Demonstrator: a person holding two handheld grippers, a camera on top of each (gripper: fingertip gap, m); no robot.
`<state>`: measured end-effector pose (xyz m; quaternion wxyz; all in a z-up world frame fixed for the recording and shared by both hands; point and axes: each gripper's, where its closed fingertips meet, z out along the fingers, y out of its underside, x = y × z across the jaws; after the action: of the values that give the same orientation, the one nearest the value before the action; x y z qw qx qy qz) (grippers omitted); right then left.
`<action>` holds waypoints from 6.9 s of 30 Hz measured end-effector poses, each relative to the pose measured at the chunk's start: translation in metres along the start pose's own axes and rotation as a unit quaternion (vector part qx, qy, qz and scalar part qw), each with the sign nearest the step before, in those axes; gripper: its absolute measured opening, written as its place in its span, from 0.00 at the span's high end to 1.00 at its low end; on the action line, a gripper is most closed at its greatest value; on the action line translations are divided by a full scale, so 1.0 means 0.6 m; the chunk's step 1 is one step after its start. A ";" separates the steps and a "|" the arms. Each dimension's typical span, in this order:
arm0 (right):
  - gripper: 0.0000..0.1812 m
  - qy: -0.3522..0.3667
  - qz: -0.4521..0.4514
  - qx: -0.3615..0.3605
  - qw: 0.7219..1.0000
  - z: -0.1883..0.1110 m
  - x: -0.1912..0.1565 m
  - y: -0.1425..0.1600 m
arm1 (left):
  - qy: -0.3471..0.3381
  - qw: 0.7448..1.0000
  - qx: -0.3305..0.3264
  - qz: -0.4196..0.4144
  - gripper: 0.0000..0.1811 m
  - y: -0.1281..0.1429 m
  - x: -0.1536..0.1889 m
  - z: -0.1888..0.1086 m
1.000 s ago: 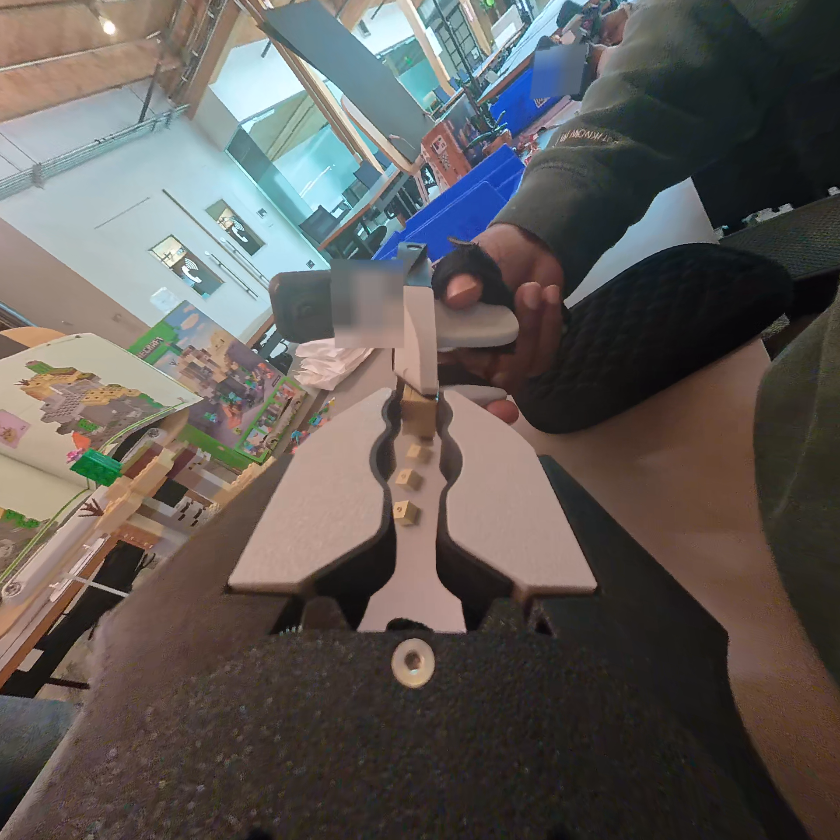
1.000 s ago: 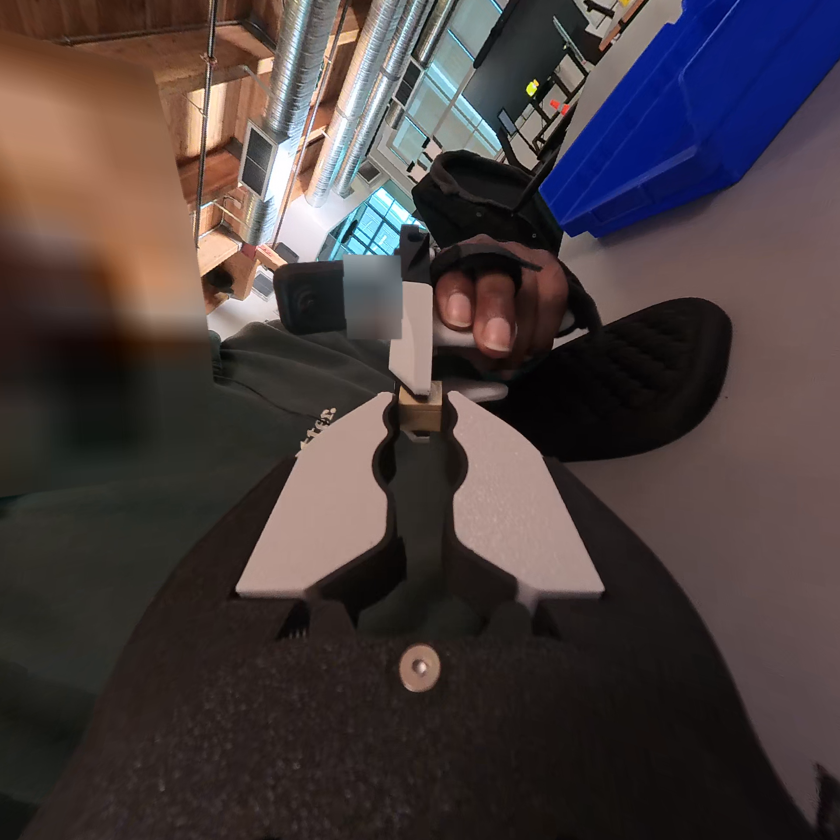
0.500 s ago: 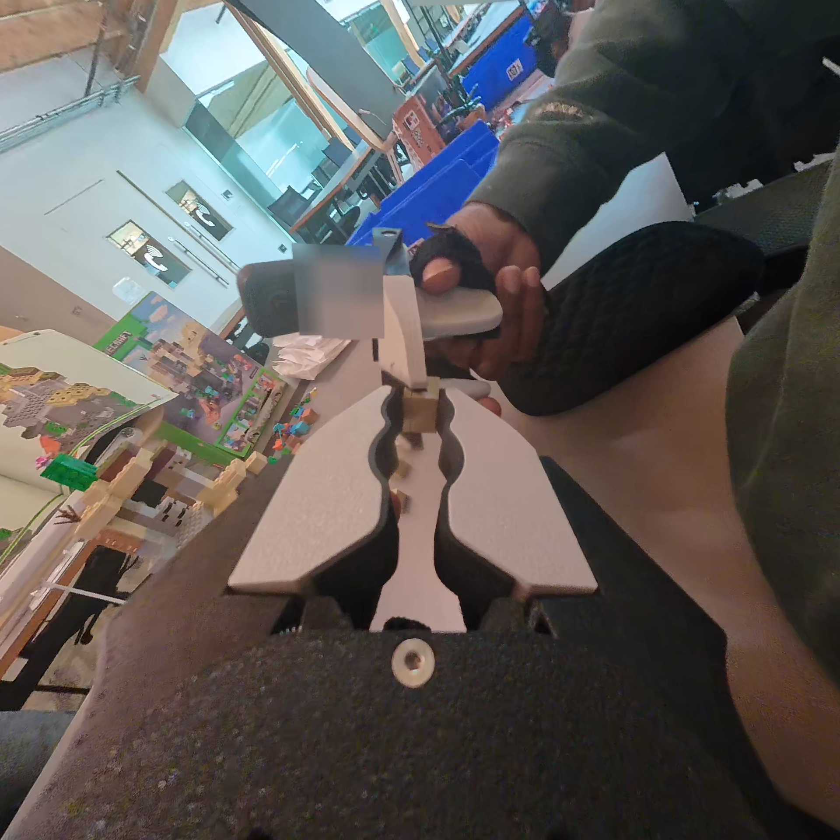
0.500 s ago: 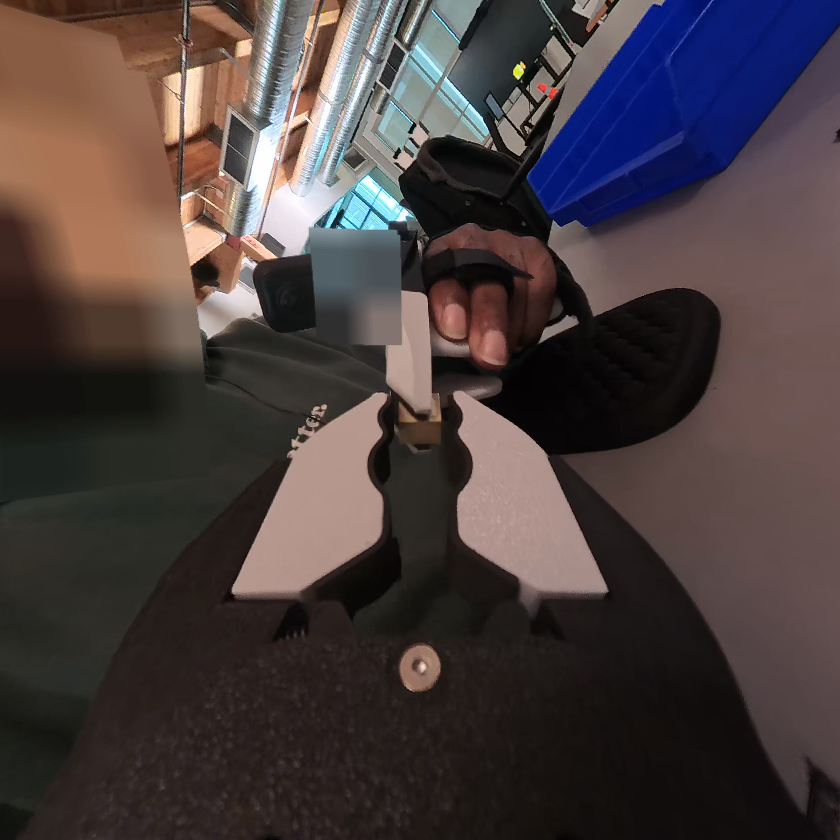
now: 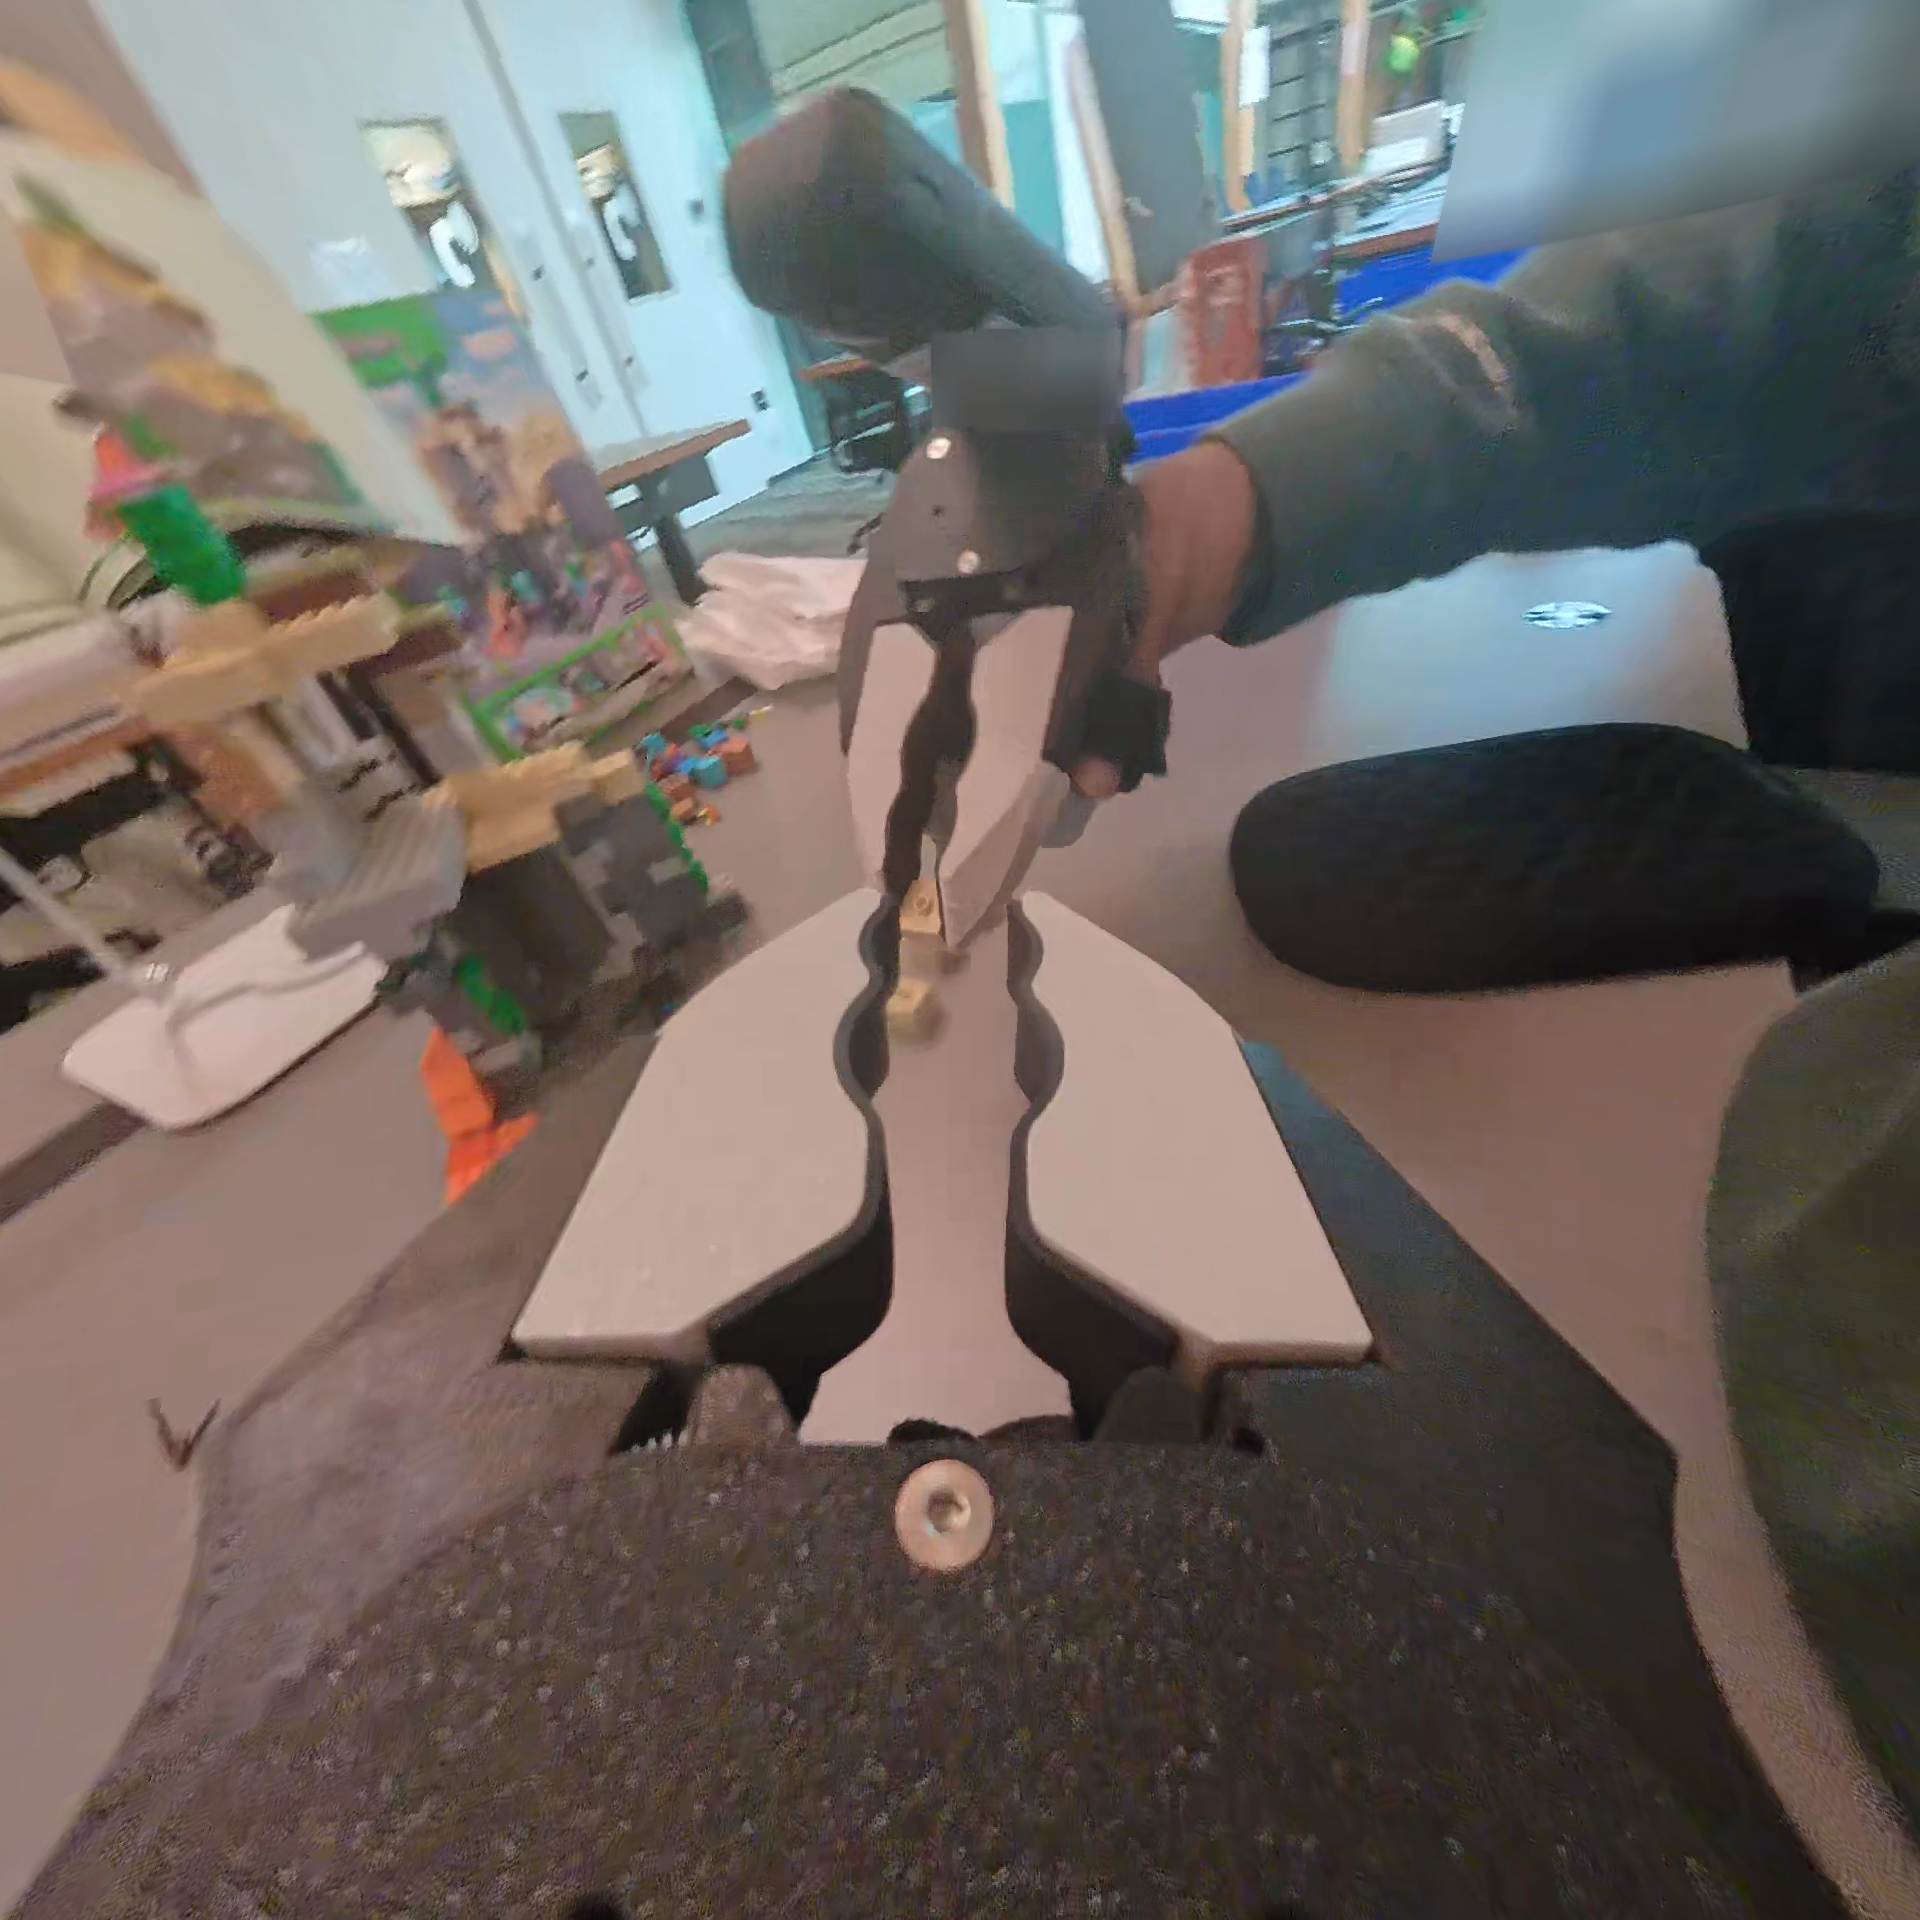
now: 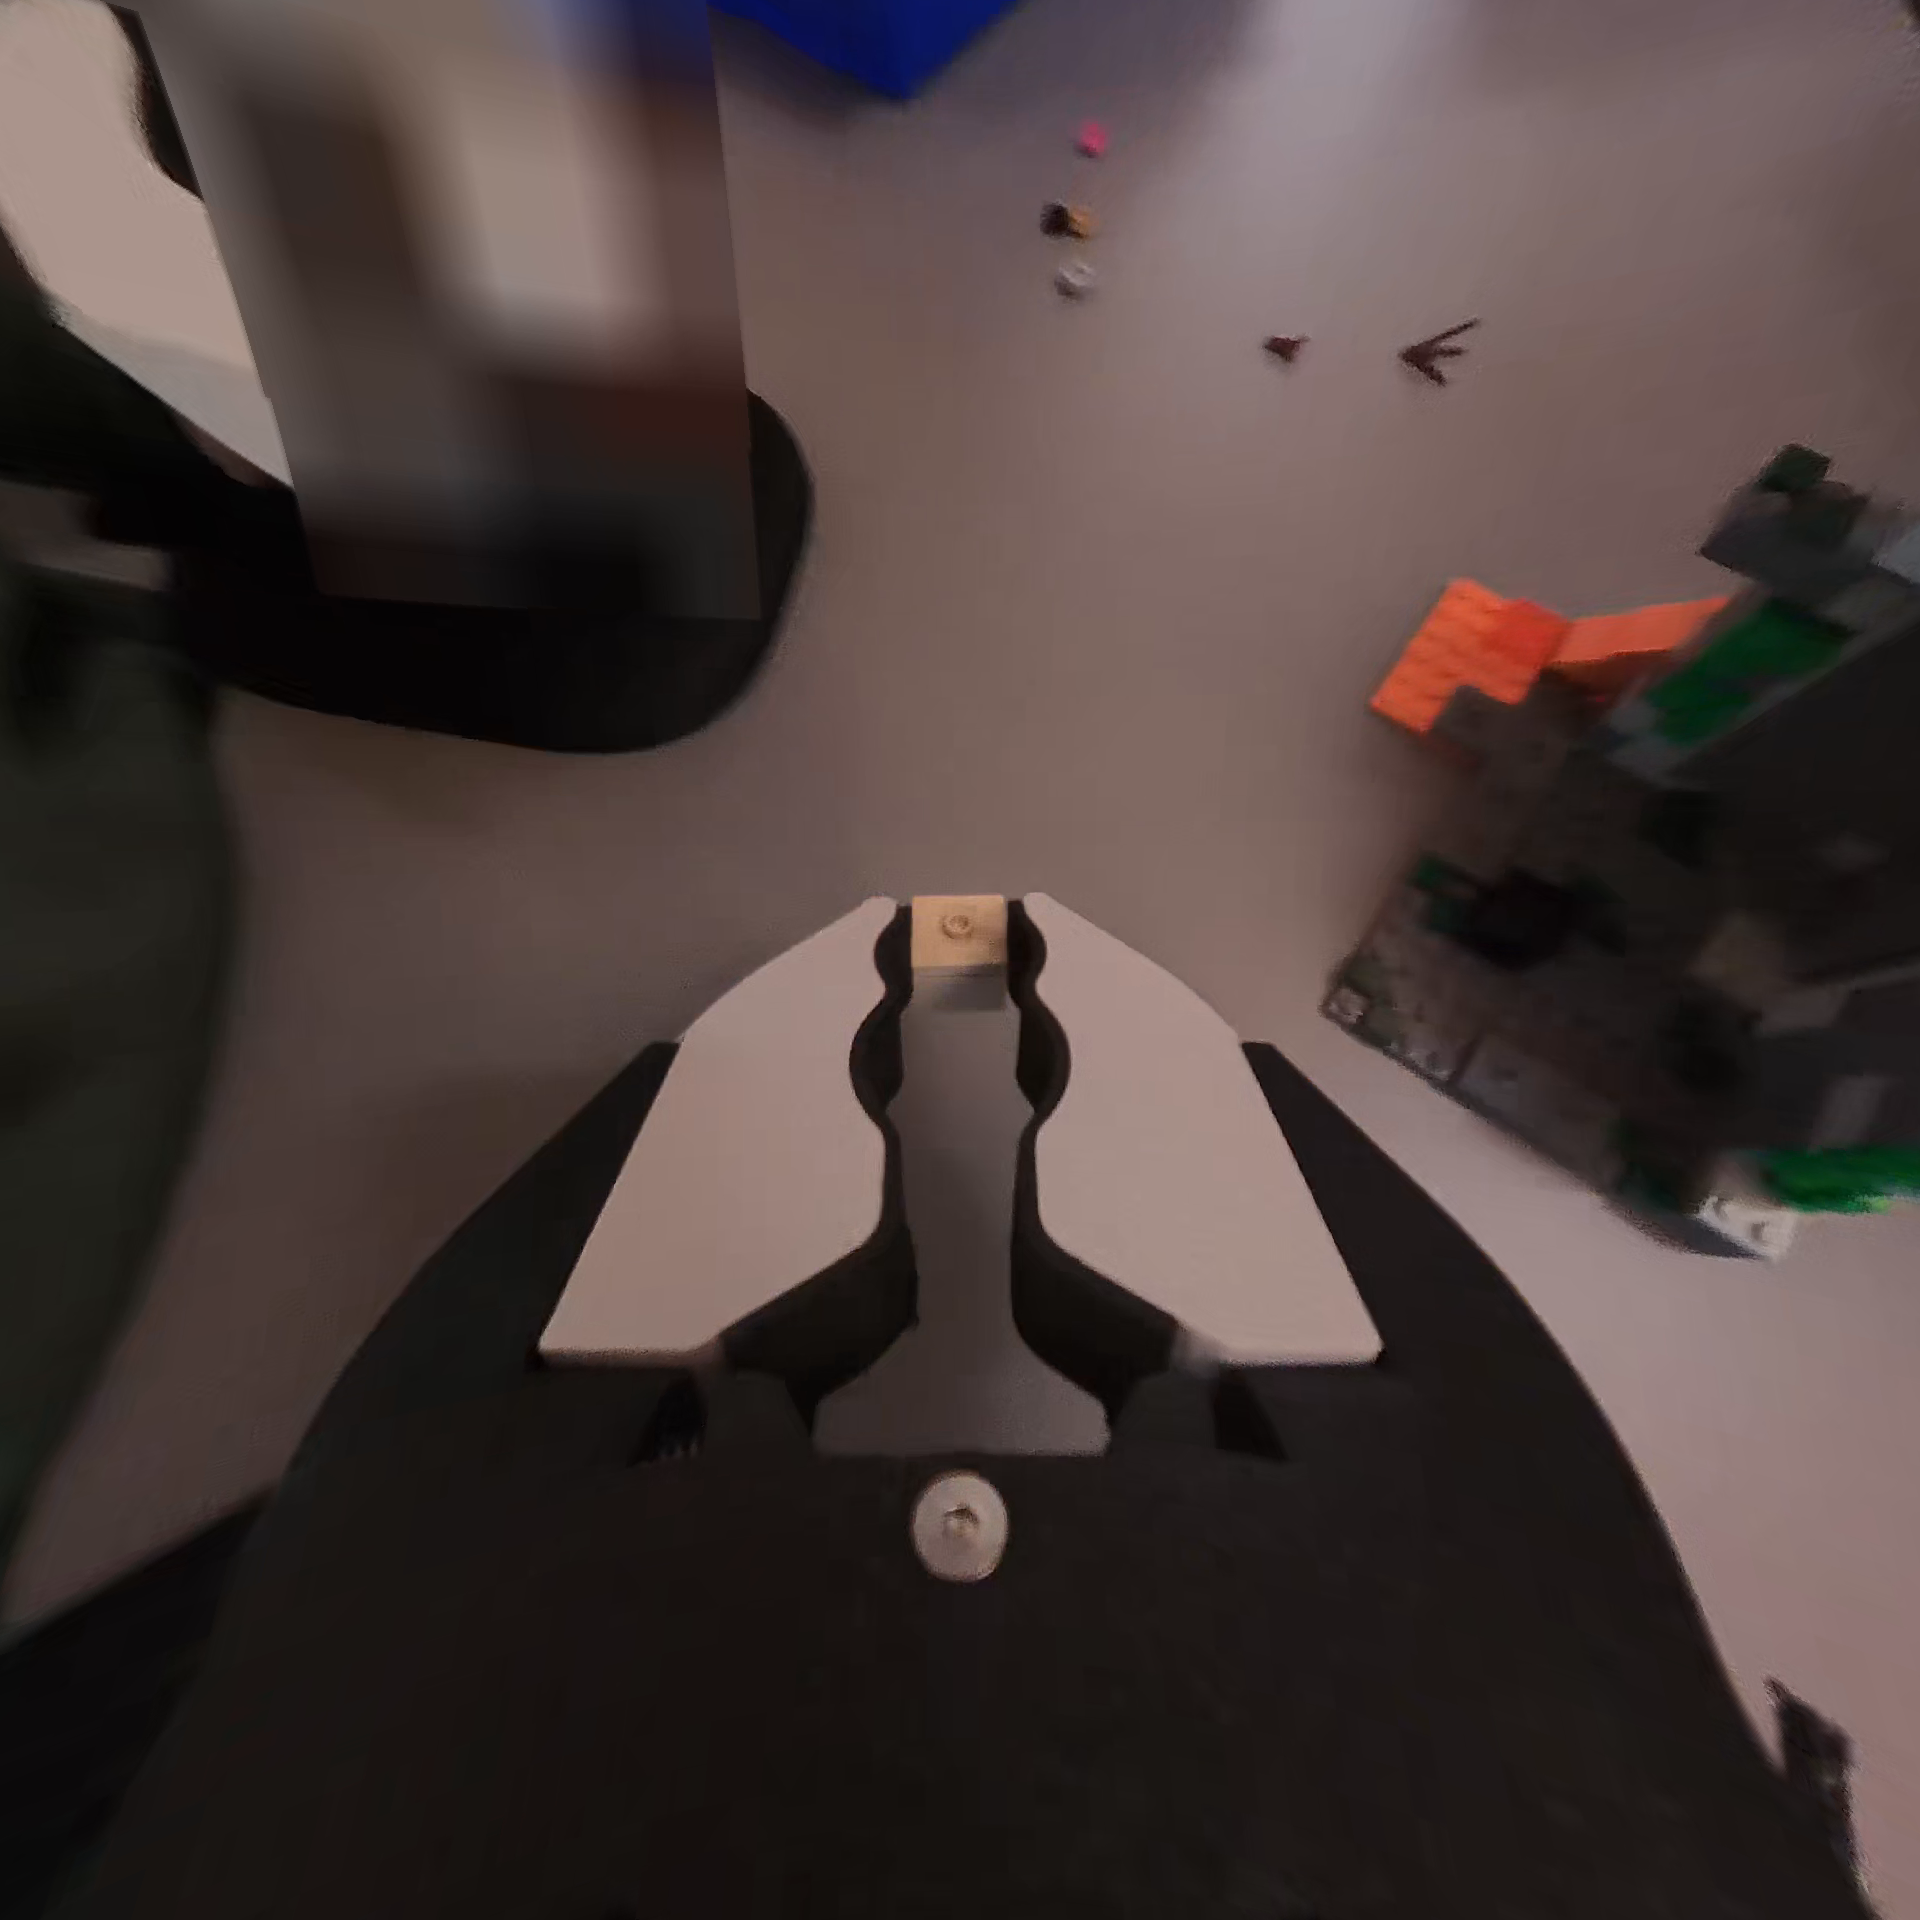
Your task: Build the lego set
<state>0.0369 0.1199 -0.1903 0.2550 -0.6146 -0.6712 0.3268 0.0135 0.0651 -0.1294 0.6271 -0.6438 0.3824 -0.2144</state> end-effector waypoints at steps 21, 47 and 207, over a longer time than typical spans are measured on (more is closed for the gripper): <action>0.86 0.034 -0.038 -0.068 0.996 0.083 0.036 0.021 | -0.054 0.991 -0.110 -0.057 0.89 0.082 -0.054 0.003; 0.78 0.115 -0.032 -0.115 0.986 -0.047 0.089 0.110 | -0.052 0.982 -0.175 -0.050 0.92 0.112 -0.101 0.046; 0.91 0.207 0.143 -0.045 0.967 -0.112 0.243 0.027 | -0.104 0.979 -0.148 -0.089 0.66 0.124 -0.283 0.127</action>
<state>0.0809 0.2736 -0.1668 0.3115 -0.7692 -0.5228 0.1951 -0.0499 0.2494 -0.1766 0.5395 -0.7799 0.2838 -0.1422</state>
